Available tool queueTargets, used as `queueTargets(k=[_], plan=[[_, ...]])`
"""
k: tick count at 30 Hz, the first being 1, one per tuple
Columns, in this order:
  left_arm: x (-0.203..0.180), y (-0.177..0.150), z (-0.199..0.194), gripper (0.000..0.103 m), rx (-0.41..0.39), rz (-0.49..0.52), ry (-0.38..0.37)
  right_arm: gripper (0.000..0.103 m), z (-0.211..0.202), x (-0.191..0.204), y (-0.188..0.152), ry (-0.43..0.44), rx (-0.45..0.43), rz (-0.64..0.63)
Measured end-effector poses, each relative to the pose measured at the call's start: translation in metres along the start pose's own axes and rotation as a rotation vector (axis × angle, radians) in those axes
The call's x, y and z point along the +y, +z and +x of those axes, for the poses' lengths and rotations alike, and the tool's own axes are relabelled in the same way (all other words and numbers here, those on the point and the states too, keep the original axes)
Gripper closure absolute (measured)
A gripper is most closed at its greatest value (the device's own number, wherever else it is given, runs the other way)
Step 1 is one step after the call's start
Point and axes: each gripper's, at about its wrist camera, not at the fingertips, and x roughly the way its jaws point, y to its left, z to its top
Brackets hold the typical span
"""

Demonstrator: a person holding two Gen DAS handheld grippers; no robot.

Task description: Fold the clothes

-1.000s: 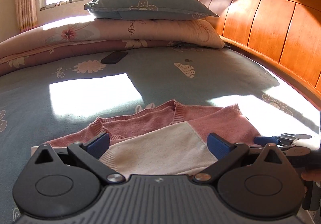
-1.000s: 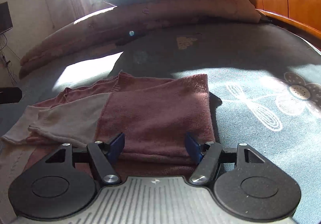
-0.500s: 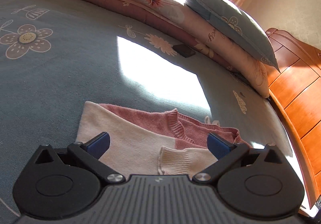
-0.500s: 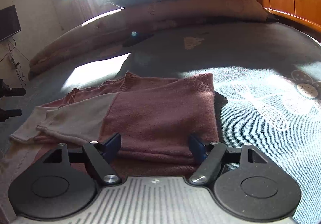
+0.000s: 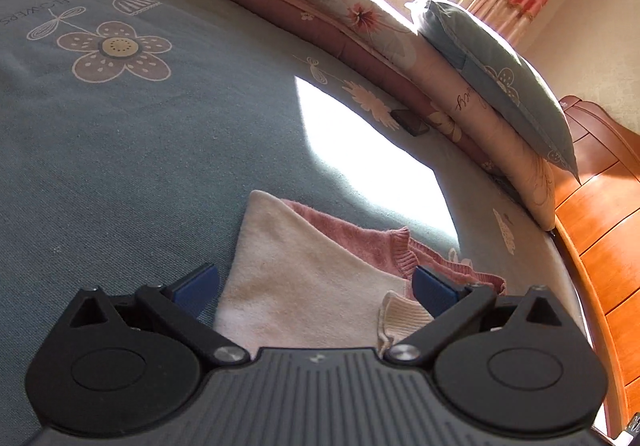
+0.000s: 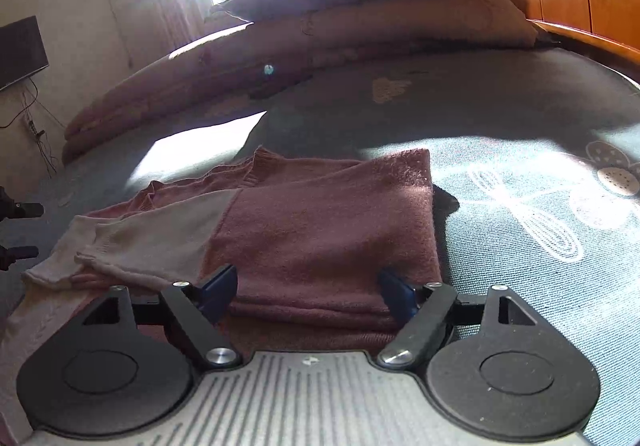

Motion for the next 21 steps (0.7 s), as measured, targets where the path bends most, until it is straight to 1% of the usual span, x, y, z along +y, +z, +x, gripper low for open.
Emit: queueTargets(k=[1,2,3,4,6,8,9,11,13,15,17,18,21], plan=[[-0.003,-0.002,0.0,0.001,0.021,-0.003,-0.041,0.021,0.0,0.001,0.0,-0.002,0.0,-0.003],[-0.006,-0.007,0.002,0.001,0.063,-0.004,-0.081,0.021,0.0,0.001,0.0,-0.003,0.0,-0.004],[-0.007,-0.011,0.004,0.001,0.084,-0.003,-0.089,0.021,0.0,0.001,0.0,-0.004,0.0,-0.005],[-0.007,-0.017,0.007,0.001,0.099,0.009,-0.066,0.021,0.0,0.001,0.0,-0.003,0.0,-0.005],[0.0,-0.025,0.014,0.001,0.088,0.05,0.043,0.021,0.0,0.002,0.0,-0.002,0.0,0.0],[0.01,-0.026,0.017,0.002,0.07,0.058,0.095,0.021,0.0,0.001,0.001,0.002,0.0,0.006],[0.012,-0.022,0.014,0.002,0.061,0.018,0.08,0.021,0.0,0.001,0.001,0.004,0.001,0.007],[0.007,-0.011,0.007,0.002,0.041,-0.013,0.039,0.021,-0.001,0.0,0.002,0.008,0.001,0.013],[-0.004,0.0,0.007,0.001,0.018,0.017,-0.004,0.021,-0.001,-0.001,0.002,0.011,0.001,0.019],[-0.015,0.008,0.019,0.001,0.028,0.041,-0.011,0.021,0.0,0.0,0.001,0.008,0.0,0.011],[-0.017,0.009,0.04,0.001,0.054,0.048,0.009,0.02,0.0,0.002,0.001,0.002,0.001,0.0],[-0.016,0.009,0.049,0.001,0.061,0.048,0.031,0.02,0.0,0.002,0.0,0.002,0.001,-0.002],[-0.018,0.013,0.061,0.001,0.044,0.056,0.091,0.02,-0.001,0.001,0.0,0.005,0.002,-0.002]])
